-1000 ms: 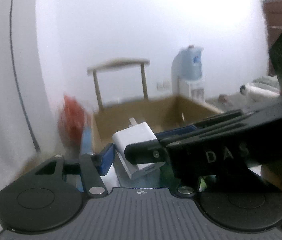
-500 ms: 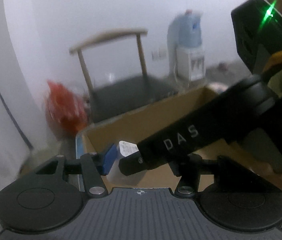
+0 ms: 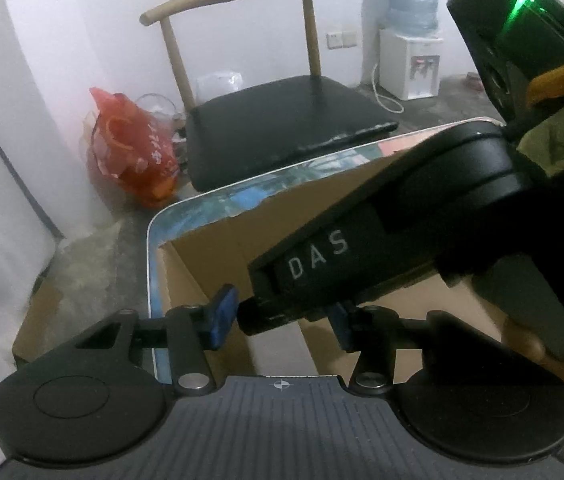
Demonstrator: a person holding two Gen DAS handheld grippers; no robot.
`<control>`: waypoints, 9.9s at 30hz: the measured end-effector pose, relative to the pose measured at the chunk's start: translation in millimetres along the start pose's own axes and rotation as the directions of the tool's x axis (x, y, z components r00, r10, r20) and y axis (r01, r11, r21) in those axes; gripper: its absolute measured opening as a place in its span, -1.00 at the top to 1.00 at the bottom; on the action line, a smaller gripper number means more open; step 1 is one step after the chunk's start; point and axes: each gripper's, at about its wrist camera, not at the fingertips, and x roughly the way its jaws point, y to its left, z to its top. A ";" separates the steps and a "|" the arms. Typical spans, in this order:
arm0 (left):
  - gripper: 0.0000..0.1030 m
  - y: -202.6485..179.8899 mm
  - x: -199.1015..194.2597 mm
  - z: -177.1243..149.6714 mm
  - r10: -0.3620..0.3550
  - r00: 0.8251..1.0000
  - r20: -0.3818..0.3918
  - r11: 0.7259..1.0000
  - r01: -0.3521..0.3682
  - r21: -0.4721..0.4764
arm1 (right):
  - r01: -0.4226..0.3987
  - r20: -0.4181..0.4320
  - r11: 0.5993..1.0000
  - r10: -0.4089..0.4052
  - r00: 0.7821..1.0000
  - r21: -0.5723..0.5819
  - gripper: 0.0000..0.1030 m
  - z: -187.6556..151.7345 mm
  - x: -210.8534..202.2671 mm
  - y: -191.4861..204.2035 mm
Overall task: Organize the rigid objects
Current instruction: 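Carry the charger into the cardboard box and open the right gripper, then bring the right gripper back over the black key fob, then close the right gripper on the black key fob and lift it, then carry the key fob into the box and open the right gripper, then move the right gripper back to the black cylinder on the table, then close the right gripper on the black cylinder's end and lift it, then carry the black cylinder over the cardboard box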
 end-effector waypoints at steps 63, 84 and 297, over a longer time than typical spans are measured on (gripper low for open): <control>-0.34 -183.3 -83.0 -186.8 -0.311 0.948 0.061 0.909 0.279 0.308 | -0.107 0.290 0.994 0.094 0.952 0.027 0.12 -331.9 -168.7 -113.1; -0.34 -164.7 -80.6 -191.4 -0.428 0.902 0.055 0.893 0.413 0.179 | 0.020 0.299 0.999 -0.030 0.954 0.039 0.27 -326.0 -130.6 -84.4; 0.17 -177.0 -145.1 -140.2 -0.364 0.898 0.248 0.928 0.327 0.180 | 0.097 0.379 0.969 -0.003 0.925 -0.228 0.48 -296.1 -213.4 -39.5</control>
